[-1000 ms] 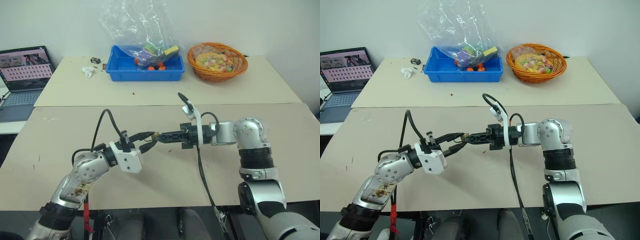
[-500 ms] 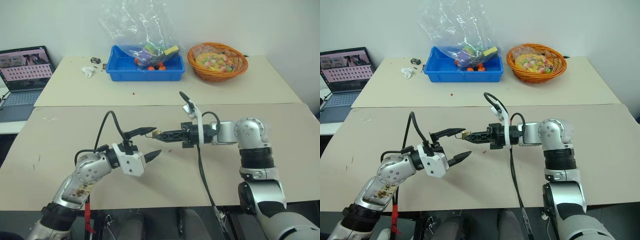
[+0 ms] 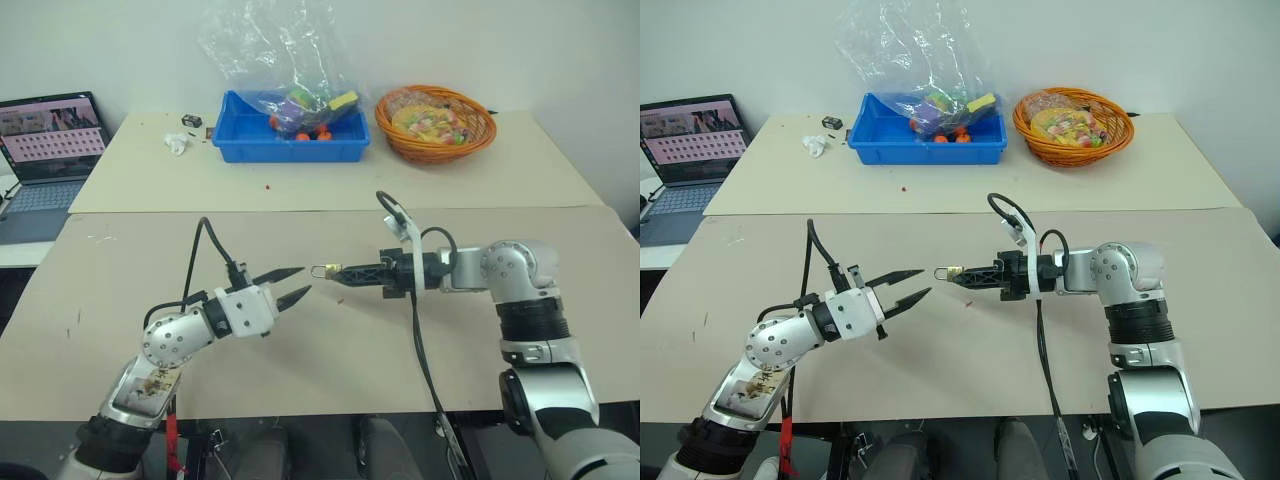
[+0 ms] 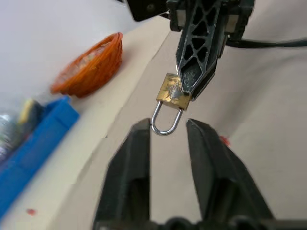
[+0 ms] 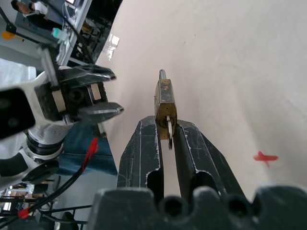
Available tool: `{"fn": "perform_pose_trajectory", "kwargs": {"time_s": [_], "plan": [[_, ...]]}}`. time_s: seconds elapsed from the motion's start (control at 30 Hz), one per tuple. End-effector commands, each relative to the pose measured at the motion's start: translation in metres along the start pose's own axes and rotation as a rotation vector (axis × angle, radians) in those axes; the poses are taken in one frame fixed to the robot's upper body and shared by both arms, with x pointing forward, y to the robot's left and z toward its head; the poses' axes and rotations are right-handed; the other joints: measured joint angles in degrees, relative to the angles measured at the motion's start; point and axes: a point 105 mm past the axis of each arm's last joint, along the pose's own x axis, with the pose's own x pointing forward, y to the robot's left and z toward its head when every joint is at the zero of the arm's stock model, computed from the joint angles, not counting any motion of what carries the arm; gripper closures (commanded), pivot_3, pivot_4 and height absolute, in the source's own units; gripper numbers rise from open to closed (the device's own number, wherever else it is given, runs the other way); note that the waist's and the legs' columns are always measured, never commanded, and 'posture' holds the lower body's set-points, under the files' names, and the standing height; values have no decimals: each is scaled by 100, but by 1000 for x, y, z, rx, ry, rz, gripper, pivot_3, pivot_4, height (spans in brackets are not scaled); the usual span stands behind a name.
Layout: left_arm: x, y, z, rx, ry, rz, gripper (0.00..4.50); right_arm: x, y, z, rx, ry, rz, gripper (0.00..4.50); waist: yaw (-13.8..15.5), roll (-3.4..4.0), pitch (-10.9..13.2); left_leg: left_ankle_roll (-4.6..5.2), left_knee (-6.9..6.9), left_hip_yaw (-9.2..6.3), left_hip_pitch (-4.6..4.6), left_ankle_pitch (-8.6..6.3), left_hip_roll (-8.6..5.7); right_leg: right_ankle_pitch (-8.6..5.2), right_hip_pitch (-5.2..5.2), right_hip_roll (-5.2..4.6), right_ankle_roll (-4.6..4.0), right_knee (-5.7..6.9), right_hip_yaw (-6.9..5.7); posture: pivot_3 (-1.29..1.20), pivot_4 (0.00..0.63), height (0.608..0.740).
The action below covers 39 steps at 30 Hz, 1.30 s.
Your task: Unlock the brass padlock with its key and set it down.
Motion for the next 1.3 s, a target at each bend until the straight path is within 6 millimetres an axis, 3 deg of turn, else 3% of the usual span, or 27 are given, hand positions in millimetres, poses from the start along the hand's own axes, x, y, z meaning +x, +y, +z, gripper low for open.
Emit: {"fn": "perform_pose_trajectory", "kwargs": {"time_s": [0.03, 0.17, 0.93, 1.3], "plan": [[0, 0, 18, -187, -40, -28, 4375, -1, 14, 5, -96, -6, 49, 4498, -7, 0, 0, 0, 1, 0, 0, 0, 0, 0, 0, 1, 0, -1, 0, 0, 150, 735], [3, -4, 26, -274, -43, -58, 4375, 0, 17, 3, -124, 2, 62, 4498, -11, 0, 0, 0, 4, -2, 1, 0, -1, 0, 1, 2, 0, -3, 0, 0, 150, 735], [3, -5, 27, -282, -23, -77, 4375, -4, 55, 8, -196, -21, 210, 4498, 26, 0, 0, -1, 8, -1, 2, 1, -3, 0, 2, 1, -1, -10, 2, 0, 150, 735], [4, -5, 30, -278, -28, -77, 4375, -2, 47, 7, -183, -26, 170, 4498, 27, 0, 0, -1, 8, -1, 2, 1, -3, 0, 2, 1, -1, -10, 2, 0, 150, 735]]}}
